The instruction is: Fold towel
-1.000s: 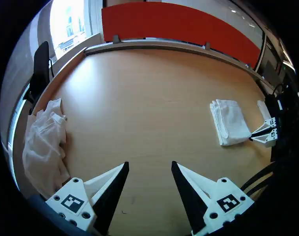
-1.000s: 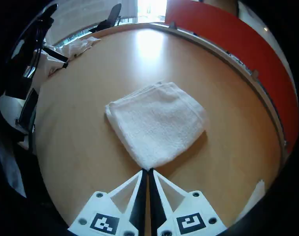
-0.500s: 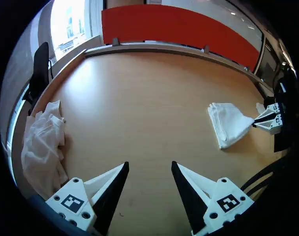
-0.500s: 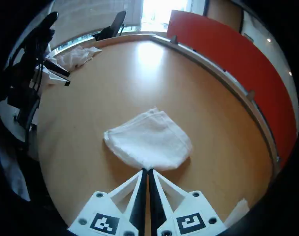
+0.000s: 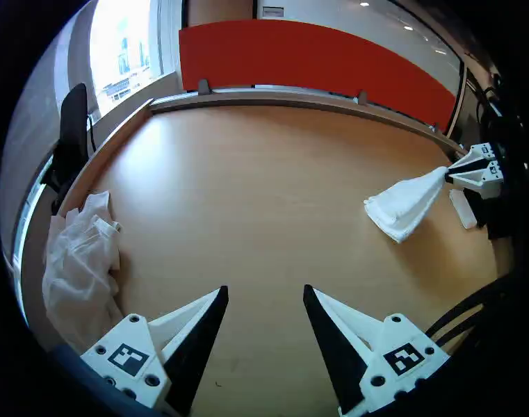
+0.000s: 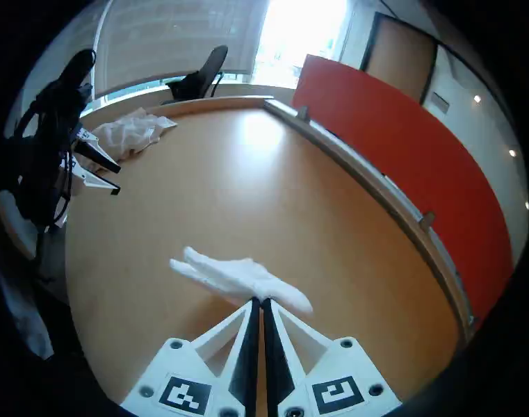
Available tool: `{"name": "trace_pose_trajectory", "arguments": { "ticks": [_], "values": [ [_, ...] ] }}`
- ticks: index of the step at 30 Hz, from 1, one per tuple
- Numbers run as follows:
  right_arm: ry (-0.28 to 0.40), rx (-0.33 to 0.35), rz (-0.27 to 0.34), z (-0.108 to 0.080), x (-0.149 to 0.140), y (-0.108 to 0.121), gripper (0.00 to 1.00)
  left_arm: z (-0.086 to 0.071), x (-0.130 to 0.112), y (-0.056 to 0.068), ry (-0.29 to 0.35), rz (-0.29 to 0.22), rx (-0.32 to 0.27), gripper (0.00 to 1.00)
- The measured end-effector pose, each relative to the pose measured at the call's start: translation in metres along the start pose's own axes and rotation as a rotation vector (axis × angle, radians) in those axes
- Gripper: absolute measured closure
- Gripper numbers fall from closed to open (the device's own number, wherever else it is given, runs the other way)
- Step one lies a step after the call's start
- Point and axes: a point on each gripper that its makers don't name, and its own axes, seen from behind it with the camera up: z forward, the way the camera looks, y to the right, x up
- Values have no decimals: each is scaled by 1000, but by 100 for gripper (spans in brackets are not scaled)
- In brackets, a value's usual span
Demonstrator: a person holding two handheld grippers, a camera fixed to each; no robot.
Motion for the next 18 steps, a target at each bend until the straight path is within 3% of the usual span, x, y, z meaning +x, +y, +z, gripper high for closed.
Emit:
{"name": "trace_pose_trajectory", "arguments": {
  "ticks": [7, 18],
  "values": [
    [45, -22, -6, -13, 25, 17, 96, -4, 7, 1, 16, 3, 0, 21],
    [37, -58, 10, -35, 12, 46, 96, -4, 14, 5, 26, 14, -3, 21]
  ]
}}
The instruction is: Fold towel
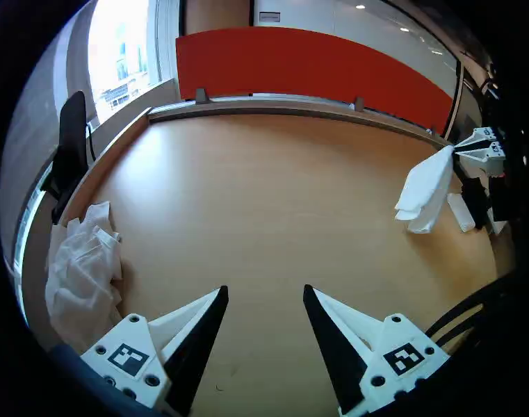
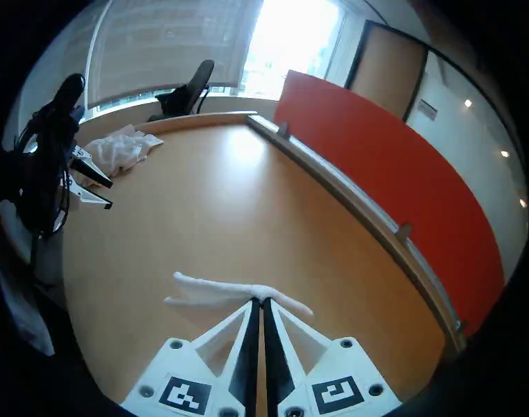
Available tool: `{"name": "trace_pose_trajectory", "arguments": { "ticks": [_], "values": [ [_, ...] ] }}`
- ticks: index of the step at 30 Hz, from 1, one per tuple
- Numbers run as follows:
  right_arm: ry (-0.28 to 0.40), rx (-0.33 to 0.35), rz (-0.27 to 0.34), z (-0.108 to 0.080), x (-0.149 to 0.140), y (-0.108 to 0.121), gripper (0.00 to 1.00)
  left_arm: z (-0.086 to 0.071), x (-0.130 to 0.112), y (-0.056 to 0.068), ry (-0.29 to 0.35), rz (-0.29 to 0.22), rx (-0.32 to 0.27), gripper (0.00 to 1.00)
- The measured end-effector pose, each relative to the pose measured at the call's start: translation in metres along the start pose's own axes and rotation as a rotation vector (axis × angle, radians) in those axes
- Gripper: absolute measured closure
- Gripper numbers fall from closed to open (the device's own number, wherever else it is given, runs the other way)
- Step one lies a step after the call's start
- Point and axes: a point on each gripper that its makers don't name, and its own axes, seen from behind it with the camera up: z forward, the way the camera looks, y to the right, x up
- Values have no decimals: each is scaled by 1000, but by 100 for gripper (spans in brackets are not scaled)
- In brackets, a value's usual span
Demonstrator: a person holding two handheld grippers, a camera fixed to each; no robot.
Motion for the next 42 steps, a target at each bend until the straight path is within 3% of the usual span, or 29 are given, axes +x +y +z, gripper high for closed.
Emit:
{"name": "trace_pose_trajectory", "arguments": {
  "ticks": [42],
  "values": [
    [-150, -136, 87, -72, -130, 176, 96, 7, 11, 19, -32, 18, 44, 21]
  ]
}}
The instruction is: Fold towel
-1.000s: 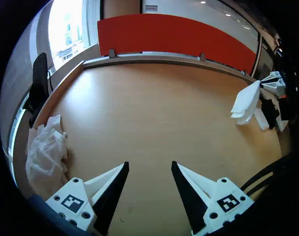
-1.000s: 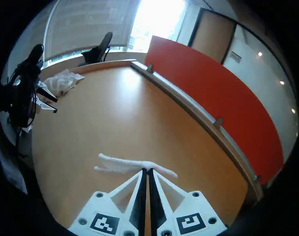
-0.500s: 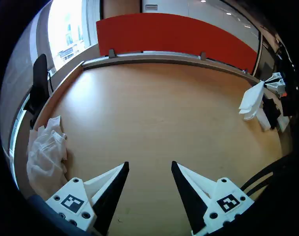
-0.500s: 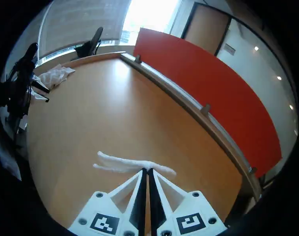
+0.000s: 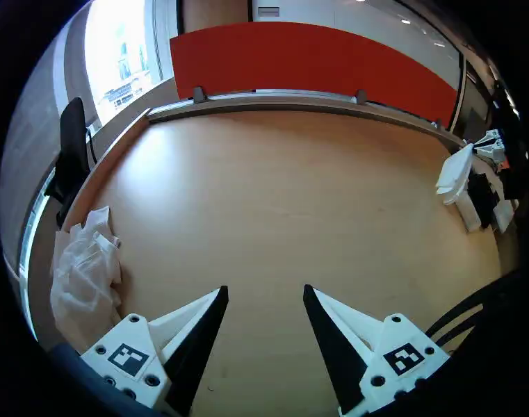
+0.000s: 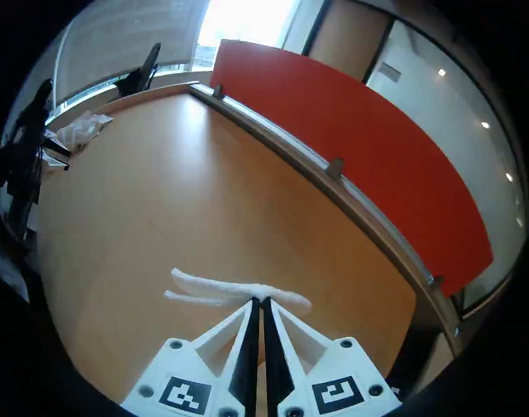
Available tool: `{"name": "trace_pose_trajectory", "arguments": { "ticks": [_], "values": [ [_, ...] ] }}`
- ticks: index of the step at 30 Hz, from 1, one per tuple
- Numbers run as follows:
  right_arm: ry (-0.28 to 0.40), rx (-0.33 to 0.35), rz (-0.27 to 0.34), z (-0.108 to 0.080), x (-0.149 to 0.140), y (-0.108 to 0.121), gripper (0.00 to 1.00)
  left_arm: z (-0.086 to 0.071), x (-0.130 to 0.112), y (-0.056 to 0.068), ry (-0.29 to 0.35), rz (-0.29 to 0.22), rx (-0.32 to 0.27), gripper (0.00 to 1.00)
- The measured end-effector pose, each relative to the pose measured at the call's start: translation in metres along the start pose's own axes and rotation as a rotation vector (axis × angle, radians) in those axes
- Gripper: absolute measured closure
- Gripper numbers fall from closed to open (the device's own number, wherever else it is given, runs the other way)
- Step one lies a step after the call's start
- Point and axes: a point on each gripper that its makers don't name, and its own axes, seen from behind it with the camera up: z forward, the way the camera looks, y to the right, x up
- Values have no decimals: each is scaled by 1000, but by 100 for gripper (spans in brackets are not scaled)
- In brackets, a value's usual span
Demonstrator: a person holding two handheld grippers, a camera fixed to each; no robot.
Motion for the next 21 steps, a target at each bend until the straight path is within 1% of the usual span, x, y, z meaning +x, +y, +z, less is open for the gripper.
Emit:
{"name": "trace_pose_trajectory", "arguments": {
  "ticks": [13, 21],
  "values": [
    [-43, -55, 29, -6, -29, 57, 96, -1, 3, 13, -4, 15, 4, 21],
    [-63, -68, 44, -7, -41, 76, 96, -1, 3, 18, -8, 13, 6, 21]
  ]
}}
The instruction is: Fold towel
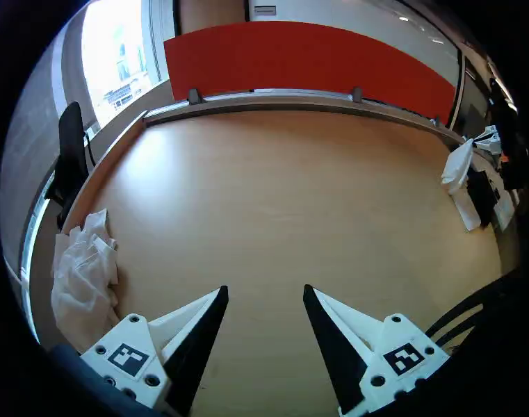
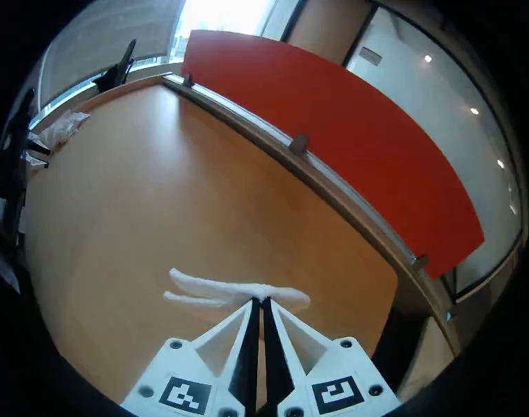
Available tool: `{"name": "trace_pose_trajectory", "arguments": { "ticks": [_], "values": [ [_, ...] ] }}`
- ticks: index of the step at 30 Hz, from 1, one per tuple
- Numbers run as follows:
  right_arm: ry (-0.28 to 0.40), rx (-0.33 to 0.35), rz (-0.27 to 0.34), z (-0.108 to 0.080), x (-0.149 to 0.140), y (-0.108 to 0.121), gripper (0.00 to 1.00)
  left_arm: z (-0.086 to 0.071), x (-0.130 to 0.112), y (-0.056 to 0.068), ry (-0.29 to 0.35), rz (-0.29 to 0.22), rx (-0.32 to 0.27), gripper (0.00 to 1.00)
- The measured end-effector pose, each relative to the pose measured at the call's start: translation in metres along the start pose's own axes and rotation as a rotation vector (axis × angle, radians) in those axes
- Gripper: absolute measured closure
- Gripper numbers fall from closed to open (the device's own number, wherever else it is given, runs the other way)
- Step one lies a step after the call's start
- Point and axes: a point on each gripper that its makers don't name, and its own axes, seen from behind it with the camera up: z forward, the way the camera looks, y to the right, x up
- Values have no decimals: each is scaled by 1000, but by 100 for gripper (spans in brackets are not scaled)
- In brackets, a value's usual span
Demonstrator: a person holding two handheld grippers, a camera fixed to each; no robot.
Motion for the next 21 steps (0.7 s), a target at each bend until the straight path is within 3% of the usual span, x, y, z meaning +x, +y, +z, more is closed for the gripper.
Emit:
{"name": "trace_pose_trajectory", "arguments": {
  "ticks": [12, 21],
  "values": [
    [-16, -16, 7, -5, -14, 13, 96, 2, 9, 7, 2, 14, -2, 20],
    [-39, -33, 39, -21, -46, 21, 96, 4, 14, 15, 3, 37, -12, 21]
  ]
}}
